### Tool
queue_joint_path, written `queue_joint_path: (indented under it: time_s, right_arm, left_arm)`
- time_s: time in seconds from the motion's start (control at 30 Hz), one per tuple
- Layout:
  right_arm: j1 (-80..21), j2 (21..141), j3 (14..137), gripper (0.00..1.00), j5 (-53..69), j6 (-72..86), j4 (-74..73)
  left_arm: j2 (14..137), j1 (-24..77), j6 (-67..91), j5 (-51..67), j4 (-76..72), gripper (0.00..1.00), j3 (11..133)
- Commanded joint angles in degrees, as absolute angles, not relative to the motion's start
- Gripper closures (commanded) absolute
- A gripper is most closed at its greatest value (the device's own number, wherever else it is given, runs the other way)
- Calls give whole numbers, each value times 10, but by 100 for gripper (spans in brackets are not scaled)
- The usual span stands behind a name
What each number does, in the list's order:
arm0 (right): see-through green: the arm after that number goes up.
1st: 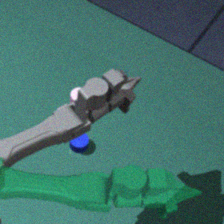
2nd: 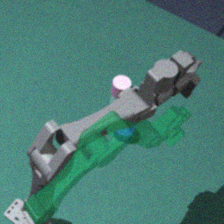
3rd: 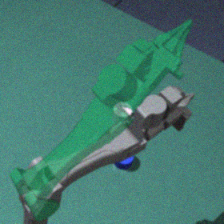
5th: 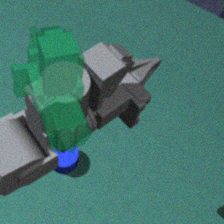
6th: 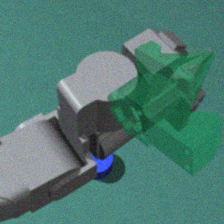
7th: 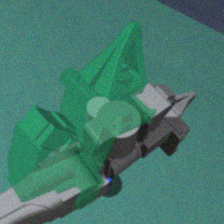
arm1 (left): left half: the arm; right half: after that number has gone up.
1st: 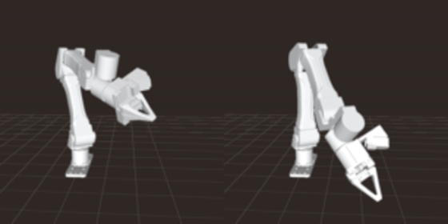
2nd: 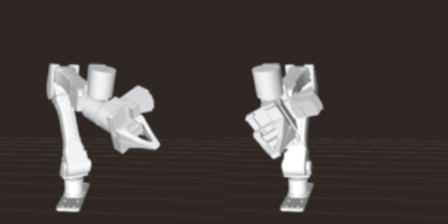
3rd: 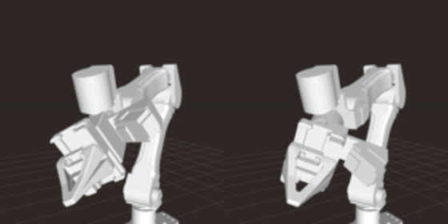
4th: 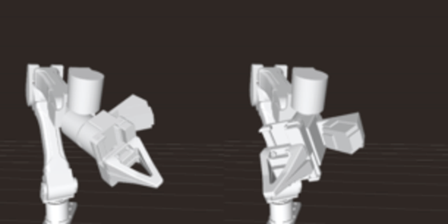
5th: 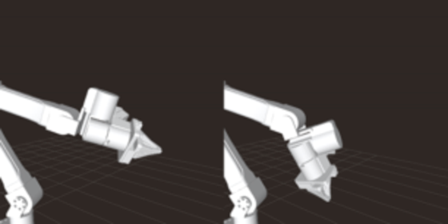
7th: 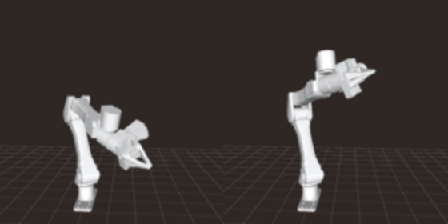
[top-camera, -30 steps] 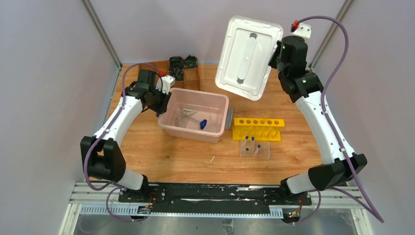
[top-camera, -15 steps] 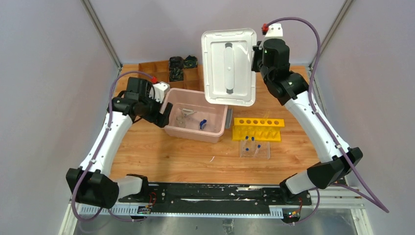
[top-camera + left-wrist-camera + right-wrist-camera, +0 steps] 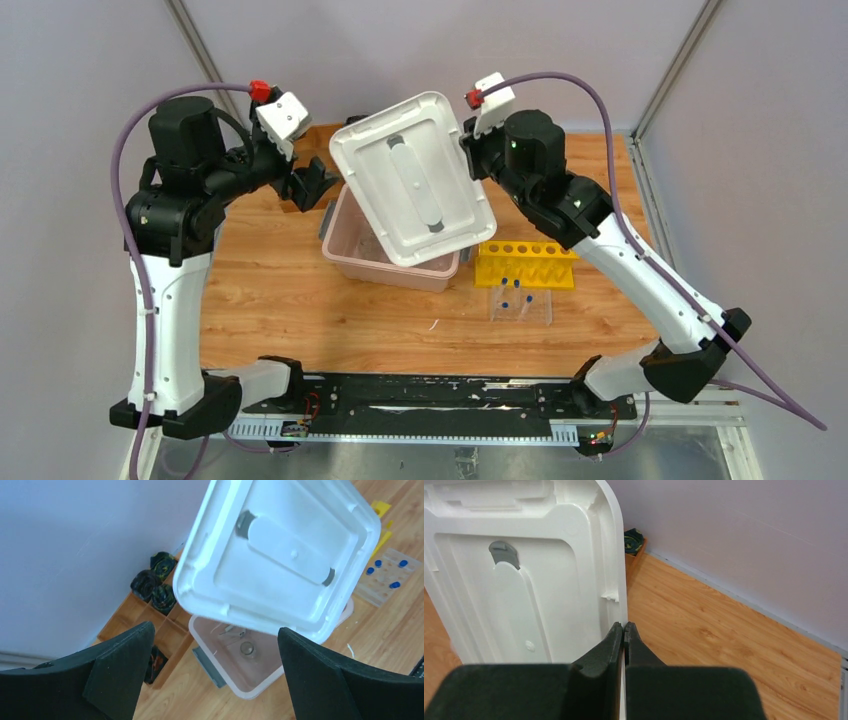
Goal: Organize the chemistry lab equipment
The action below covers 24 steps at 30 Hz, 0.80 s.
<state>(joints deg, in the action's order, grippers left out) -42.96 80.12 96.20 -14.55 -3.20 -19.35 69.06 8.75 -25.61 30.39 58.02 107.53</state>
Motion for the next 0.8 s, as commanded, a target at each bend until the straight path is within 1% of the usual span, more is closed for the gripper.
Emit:
queue_joint_path:
  time_s: [0.0, 0.1, 0.17, 0.3, 0.5, 0.7, 0.77]
  right_arm:
    - [-473, 761, 931, 100, -119, -46, -166]
    - [-506, 760, 916, 100, -124, -53, -172]
    - [-529, 762, 909, 100, -136, -61, -178]
    - [-558, 757, 895, 100, -161, -72, -180]
    - [-577, 755, 890, 100, -173, -88, -179]
    - [-594, 758, 886, 100, -187, -111, -171]
    - [-597, 761, 885, 100, -192, -118, -168]
  left_arm:
    - [717, 86, -265, 379, 596, 0, 1100]
    - [738, 86, -267, 404, 596, 0, 1102]
    - [757, 86, -268, 405, 596, 3, 1108]
    - [802, 86, -316, 443, 690, 6, 1139]
    - [825, 87, -401, 478, 797, 13, 1118]
    - [850, 88, -481, 496, 915, 26, 1124]
    - [852, 90, -475, 492, 918, 34, 1119]
